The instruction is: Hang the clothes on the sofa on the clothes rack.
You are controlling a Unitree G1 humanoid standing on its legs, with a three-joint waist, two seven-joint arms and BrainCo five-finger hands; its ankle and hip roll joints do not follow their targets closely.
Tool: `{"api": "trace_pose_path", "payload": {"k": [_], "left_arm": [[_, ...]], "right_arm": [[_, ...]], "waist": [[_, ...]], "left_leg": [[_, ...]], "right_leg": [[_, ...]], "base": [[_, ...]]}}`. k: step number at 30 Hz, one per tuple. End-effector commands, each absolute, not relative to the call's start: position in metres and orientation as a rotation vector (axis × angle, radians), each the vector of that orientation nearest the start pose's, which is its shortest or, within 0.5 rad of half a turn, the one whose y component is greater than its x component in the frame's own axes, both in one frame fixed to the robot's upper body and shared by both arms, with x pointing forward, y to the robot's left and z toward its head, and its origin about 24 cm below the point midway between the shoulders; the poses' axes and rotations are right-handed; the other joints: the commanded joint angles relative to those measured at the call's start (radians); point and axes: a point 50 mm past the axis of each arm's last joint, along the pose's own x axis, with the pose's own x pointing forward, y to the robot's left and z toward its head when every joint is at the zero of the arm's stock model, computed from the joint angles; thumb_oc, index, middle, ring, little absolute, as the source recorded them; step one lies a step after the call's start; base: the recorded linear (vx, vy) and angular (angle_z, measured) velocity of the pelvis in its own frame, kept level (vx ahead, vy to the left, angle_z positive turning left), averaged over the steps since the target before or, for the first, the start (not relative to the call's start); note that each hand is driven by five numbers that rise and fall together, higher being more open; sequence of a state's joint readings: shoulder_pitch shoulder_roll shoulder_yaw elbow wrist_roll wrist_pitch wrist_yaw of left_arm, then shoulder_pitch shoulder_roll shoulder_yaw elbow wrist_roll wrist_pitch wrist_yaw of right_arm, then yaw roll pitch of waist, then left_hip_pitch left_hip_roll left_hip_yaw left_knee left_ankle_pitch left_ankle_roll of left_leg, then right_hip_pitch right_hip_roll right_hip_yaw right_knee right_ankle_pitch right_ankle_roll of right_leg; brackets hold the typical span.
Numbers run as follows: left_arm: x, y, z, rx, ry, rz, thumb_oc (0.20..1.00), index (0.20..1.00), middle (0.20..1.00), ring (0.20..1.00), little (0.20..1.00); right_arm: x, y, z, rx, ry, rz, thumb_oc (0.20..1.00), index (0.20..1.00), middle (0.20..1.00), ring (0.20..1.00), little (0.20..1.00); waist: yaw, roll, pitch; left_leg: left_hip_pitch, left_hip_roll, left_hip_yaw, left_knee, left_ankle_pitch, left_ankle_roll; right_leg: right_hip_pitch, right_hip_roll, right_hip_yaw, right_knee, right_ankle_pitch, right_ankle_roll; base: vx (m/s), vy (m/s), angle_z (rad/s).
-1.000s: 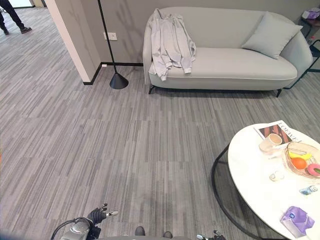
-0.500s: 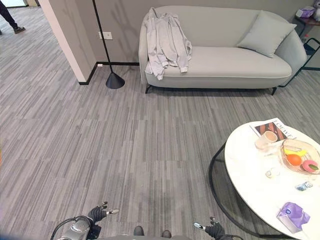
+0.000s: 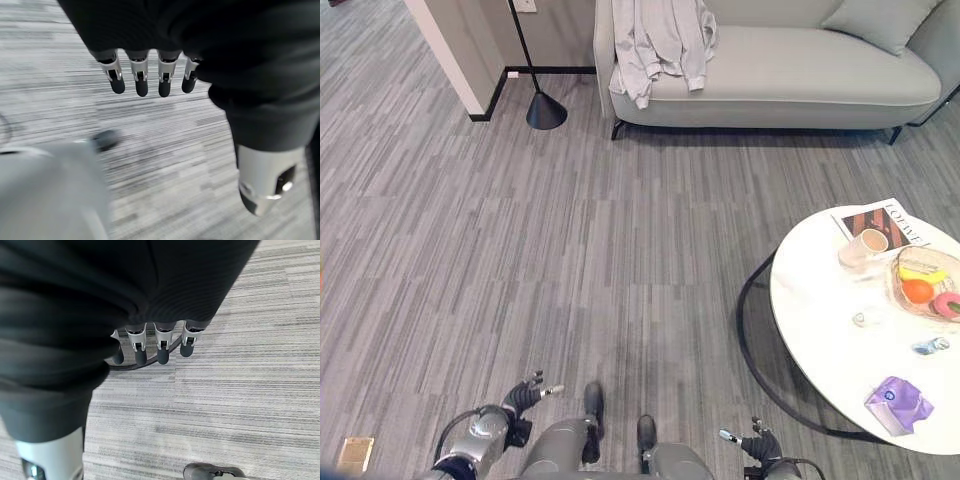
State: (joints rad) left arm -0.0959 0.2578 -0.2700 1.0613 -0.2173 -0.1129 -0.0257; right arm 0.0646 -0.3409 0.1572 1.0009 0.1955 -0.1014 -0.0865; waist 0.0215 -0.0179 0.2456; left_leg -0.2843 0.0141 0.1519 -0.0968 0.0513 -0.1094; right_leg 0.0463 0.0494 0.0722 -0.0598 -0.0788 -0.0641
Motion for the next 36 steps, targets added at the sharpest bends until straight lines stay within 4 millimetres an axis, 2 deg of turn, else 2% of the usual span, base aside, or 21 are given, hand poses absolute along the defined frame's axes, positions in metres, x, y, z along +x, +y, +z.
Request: {"api": "trace_pose_path", "payload": {"k": [1, 3, 6, 7, 8, 11, 13, 15, 16, 20, 23, 24, 25, 26, 27, 29, 30, 32, 34, 35, 36], "left_arm": [[0.159, 0.213, -0.134, 0.136, 0.863, -0.005, 1.000, 1.000, 1.000, 1.000, 1.000], [0.155, 0.214, -0.135, 0.128, 0.872, 0.009, 1.000, 1.000, 1.000, 1.000, 1.000], [0.152, 0.219, -0.137, 0.155, 0.895, 0.017, 1.000, 1.000, 1.000, 1.000, 1.000], [0.157, 0.222, -0.134, 0.155, 0.883, 0.026, 1.000, 1.000, 1.000, 1.000, 1.000], [0.163, 0.227, -0.131, 0.164, 0.864, 0.042, 1.000, 1.000, 1.000, 1.000, 1.000], [0.166, 0.232, -0.129, 0.174, 0.858, 0.063, 1.000, 1.000, 1.000, 1.000, 1.000], [0.171, 0.234, -0.125, 0.166, 0.838, 0.078, 1.000, 1.000, 1.000, 1.000, 1.000], [0.176, 0.234, -0.123, 0.155, 0.816, 0.082, 1.000, 1.000, 1.000, 1.000, 1.000], [0.177, 0.233, -0.123, 0.150, 0.812, 0.077, 1.000, 1.000, 1.000, 1.000, 1.000], [0.180, 0.227, -0.123, 0.125, 0.813, 0.065, 1.000, 1.000, 1.000, 1.000, 1.000], [0.177, 0.223, -0.126, 0.125, 0.827, 0.035, 1.000, 1.000, 1.000, 1.000, 1.000], [0.170, 0.222, -0.130, 0.134, 0.851, 0.035, 1.000, 1.000, 1.000, 1.000, 1.000], [0.170, 0.222, -0.130, 0.134, 0.851, 0.035, 1.000, 1.000, 1.000, 1.000, 1.000], [0.165, 0.224, -0.133, 0.135, 0.866, 0.052, 1.000, 1.000, 1.000, 1.000, 1.000], [0.165, 0.223, -0.133, 0.134, 0.866, 0.052, 1.000, 1.000, 1.000, 1.000, 1.000], [0.163, 0.224, -0.133, 0.080, 0.861, 0.087, 1.000, 1.000, 1.000, 1.000, 1.000], [0.161, 0.223, -0.134, 0.060, 0.863, 0.092, 1.000, 1.000, 1.000, 1.000, 1.000], [0.161, 0.224, -0.133, 0.070, 0.865, 0.098, 1.000, 1.000, 1.000, 1.000, 1.000], [0.163, 0.225, -0.132, 0.064, 0.860, 0.102, 1.000, 1.000, 1.000, 1.000, 1.000], [0.163, 0.223, -0.132, 0.047, 0.856, 0.111, 1.000, 1.000, 1.000, 1.000, 1.000], [0.164, 0.219, -0.132, -0.002, 0.841, 0.121, 1.000, 1.000, 1.000, 1.000, 1.000]], "right_arm": [[0.105, -0.271, -0.131, -0.291, 0.940, -0.219, 1.000, 1.000, 1.000, 1.000, 1.000], [0.106, -0.269, -0.132, -0.296, 0.946, -0.211, 1.000, 1.000, 1.000, 1.000, 1.000], [0.105, -0.266, -0.136, -0.308, 0.978, -0.180, 1.000, 1.000, 1.000, 1.000, 1.000], [0.110, -0.267, -0.136, -0.334, 0.982, -0.156, 1.000, 1.000, 1.000, 1.000, 1.000], [0.120, -0.267, -0.132, -0.332, 0.955, -0.155, 1.000, 1.000, 1.000, 1.000, 1.000], [0.125, -0.265, -0.131, -0.334, 0.941, -0.149, 1.000, 1.000, 1.000, 1.000, 1.000], [0.125, -0.262, -0.132, -0.326, 0.941, -0.146, 1.000, 1.000, 1.000, 1.000, 1.000], [0.125, -0.264, -0.132, -0.329, 0.943, -0.147, 1.000, 1.000, 1.000, 1.000, 1.000], [0.123, -0.264, -0.133, -0.324, 0.951, -0.147, 1.000, 1.000, 1.000, 1.000, 1.000], [0.113, -0.265, -0.138, -0.303, 0.996, -0.165, 1.000, 1.000, 1.000, 1.000, 1.000], [0.105, -0.268, -0.140, -0.313, 1.021, -0.173, 1.000, 1.000, 1.000, 1.000, 1.000], [0.097, -0.270, -0.141, -0.319, 1.043, -0.172, 1.000, 1.000, 1.000, 1.000, 1.000], [0.097, -0.270, -0.141, -0.319, 1.043, -0.173, 1.000, 1.000, 1.000, 1.000, 1.000], [0.090, -0.276, -0.141, -0.322, 1.063, -0.193, 1.000, 1.000, 1.000, 1.000, 1.000], [0.090, -0.276, -0.141, -0.323, 1.063, -0.193, 1.000, 1.000, 1.000, 1.000, 1.000], [0.087, -0.283, -0.139, -0.321, 1.063, -0.219, 1.000, 1.000, 1.000, 1.000, 1.000], [0.084, -0.291, -0.136, -0.316, 1.055, -0.251, 1.000, 1.000, 1.000, 1.000, 1.000], [0.088, -0.301, -0.129, -0.332, 1.026, -0.283, 1.000, 1.000, 1.000, 1.000, 1.000], [0.091, -0.304, -0.126, -0.335, 1.012, -0.294, 1.000, 1.000, 1.000, 1.000, 1.000], [0.093, -0.307, -0.124, -0.342, 0.998, -0.304, 1.000, 1.000, 1.000, 1.000, 1.000], [0.101, -0.310, -0.118, -0.340, 0.957, -0.309, 1.000, 1.000, 1.000, 1.000, 1.000]], "waist": [[0.029, 0.002, -0.096], [0.042, 0.001, -0.120], [0.055, -0.023, -0.144], [0.064, -0.033, -0.140], [0.053, -0.036, -0.117], [0.048, -0.015, -0.106], [0.034, 0.001, -0.097], [0.015, 0.008, -0.095], [0.005, 0.002, -0.098], [-0.071, -0.005, -0.081], [-0.077, -0.005, -0.094], [-0.080, -0.005, -0.111], [-0.080, -0.004, -0.110], [-0.086, 0.009, -0.124], [-0.087, 0.010, -0.124], [-0.084, 0.021, -0.137], [-0.087, 0.012, -0.134], [-0.081, -0.018, -0.119], [-0.074, -0.027, -0.111], [-0.058, -0.034, -0.104], [-0.036, -0.034, -0.096]], "left_leg": [[-0.017, 0.006, 0.049, 0.010, 0.070, 0.038], [0.002, -0.008, 0.049, 0.010, 0.114, 0.041], [0.058, -0.027, 0.059, 0.010, 0.092, 0.059], [0.100, -0.043, 0.069, 0.019, 0.057, 0.075], [0.153, -0.056, 0.084, 0.032, 0.016, 0.100], [0.200, -0.050, 0.088, 0.035, -0.010, 0.110], [0.254, -0.044, 0.076, 0.031, -0.038, 0.110], [0.307, -0.034, 0.072, 0.026, -0.068, 0.101], [0.328, -0.041, 0.076, 0.021, -0.080, 0.094], [0.461, -0.084, 0.032, 0.010, -0.184, 0.067], [0.499, -0.087, 0.006, 0.010, -0.214, 0.055], [0.514, -0.072, -0.009, 0.010, -0.222, 0.047], [0.516, -0.071, -0.009, 0.010, -0.223, 0.047], [0.531, -0.027, -0.017, 0.040, -0.179, 0.014], [0.531, -0.026, -0.018, 0.040, -0.179, 0.013], [0.503, 0.019, -0.023, 0.165, -0.096, -0.024], [0.430, 0.051, -0.016, 0.365, 0.000, -0.040], [0.330, 0.091, 0.005, 0.565, 0.075, -0.031], [0.288, 0.101, 0.016, 0.617, 0.062, -0.013], [0.246, 0.084, 0.019, 0.615, 0.025, 0.007], [0.184, 0.065, 0.030, 0.539, -0.012, 0.020]], "right_leg": [[0.057, -0.010, 0.084, 0.077, -0.067, 0.163], [0.080, -0.034, 0.106, 0.080, -0.088, 0.170], [0.065, -0.089, 0.113, 0.175, -0.059, 0.216], [0.017, -0.113, 0.118, 0.309, 0.046, 0.253], [-0.071, -0.140, 0.109, 0.490, 0.208, 0.275], [-0.160, -0.152, 0.083, 0.589, 0.267, 0.247], [-0.230, -0.163, 0.029, 0.567, 0.193, 0.203], [-0.273, -0.142, -0.025, 0.455, 0.099, 0.208], [-0.299, -0.123, -0.039, 0.375, 0.093, 0.221], [-0.393, -0.012, -0.132, -0.006, 0.181, 0.304], [-0.368, -0.021, -0.162, -0.026, 0.196, 0.299], [-0.341, -0.023, -0.142, -0.024, 0.229, 0.277], [-0.339, -0.022, -0.142, -0.024, 0.229, 0.276], [-0.313, -0.012, -0.122, 0.007, 0.236, 0.263], [-0.312, -0.011, -0.123, 0.007, 0.235, 0.262], [-0.283, -0.013, -0.131, 0.033, 0.211, 0.232], [-0.232, -0.023, -0.117, 0.044, 0.170, 0.195], [-0.184, -0.036, -0.097, 0.062, 0.117, 0.152], [-0.166, -0.042, -0.089, 0.070, 0.101, 0.142], [-0.143, -0.045, -0.076, 0.076, 0.082, 0.136], [-0.099, -0.059, -0.064, 0.077, 0.055, 0.136]], "base": [[0.36, 0.126, -0.45], [0.43, 0.148, -0.68], [0.49, 0.141, -0.46], [0.55, 0.166, -0.67], [0.52, 0.160, -0.54], [0.25, 0.090, -0.09], [0.38, 0.080, 0.05], [0.45, -0.008, -0.16], [0.47, -0.051, 0.02], [0.53, -0.098, 0.17], [0.50, -0.212, 0.93], [0.49, -0.252, 0.59], [0.65, -0.386, 0.35], [0.35, -0.220, 0.44], [0.54, -0.353, 0.49], [0.43, -0.312, 0.29], [0.49, -0.381, 0.13], [0.43, -0.358, 0.09], [0.22, -0.156, -0.03], [0.39, -0.097, -0.36], [0.39, -0.100, -0.51]]}}
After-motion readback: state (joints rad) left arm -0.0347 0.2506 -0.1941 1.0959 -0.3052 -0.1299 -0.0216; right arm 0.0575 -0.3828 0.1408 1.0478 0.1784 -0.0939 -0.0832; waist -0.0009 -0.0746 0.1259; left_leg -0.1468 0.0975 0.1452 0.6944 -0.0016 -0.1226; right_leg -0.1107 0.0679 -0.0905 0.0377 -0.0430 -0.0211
